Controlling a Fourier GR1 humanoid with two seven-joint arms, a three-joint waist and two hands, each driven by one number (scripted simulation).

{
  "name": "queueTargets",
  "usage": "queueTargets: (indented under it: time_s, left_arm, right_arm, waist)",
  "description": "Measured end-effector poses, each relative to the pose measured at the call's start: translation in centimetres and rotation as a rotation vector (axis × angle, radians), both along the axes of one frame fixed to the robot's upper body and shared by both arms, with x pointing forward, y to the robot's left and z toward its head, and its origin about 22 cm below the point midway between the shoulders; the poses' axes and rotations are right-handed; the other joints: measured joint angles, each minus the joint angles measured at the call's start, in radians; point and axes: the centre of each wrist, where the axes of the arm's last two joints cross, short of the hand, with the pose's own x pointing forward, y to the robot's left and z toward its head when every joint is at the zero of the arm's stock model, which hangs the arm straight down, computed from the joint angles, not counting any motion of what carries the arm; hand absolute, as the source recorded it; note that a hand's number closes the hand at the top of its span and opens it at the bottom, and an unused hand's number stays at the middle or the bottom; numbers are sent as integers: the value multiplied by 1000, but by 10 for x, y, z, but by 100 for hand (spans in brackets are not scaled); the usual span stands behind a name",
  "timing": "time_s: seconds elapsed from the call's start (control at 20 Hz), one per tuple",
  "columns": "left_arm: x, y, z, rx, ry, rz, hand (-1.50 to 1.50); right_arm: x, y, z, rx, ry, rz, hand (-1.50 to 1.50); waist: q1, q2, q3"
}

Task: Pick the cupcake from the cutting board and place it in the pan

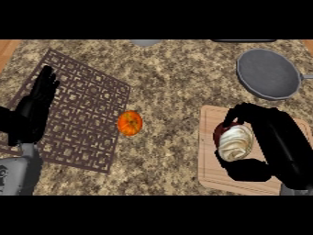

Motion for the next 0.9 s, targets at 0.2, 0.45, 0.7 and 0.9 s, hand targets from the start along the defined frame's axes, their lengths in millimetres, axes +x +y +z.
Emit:
queueTargets:
  time_s: [0.2, 0.45, 0.7, 0.9]
  left_arm:
    - [-2, 0, 0, -2, 1, -5, 0]
    - [1, -5, 6, -5, -2, -14, 0]
    - [4, -7, 3, 3, -6, -22, 0]
    - [7, -14, 8, 2, -15, -39, 0]
  right_arm:
    - [30, -23, 8, 138, 0, -53, 150]
    - [79, -76, 10, 209, -12, -129, 150]
    - [124, -121, 0, 177, -45, -205, 150]
    - [143, -154, -17, 94, -86, -268, 150]
  waist:
    - [7, 2, 0]
    - [15, 5, 1]
    - [28, 11, 2]
    - [41, 16, 3]
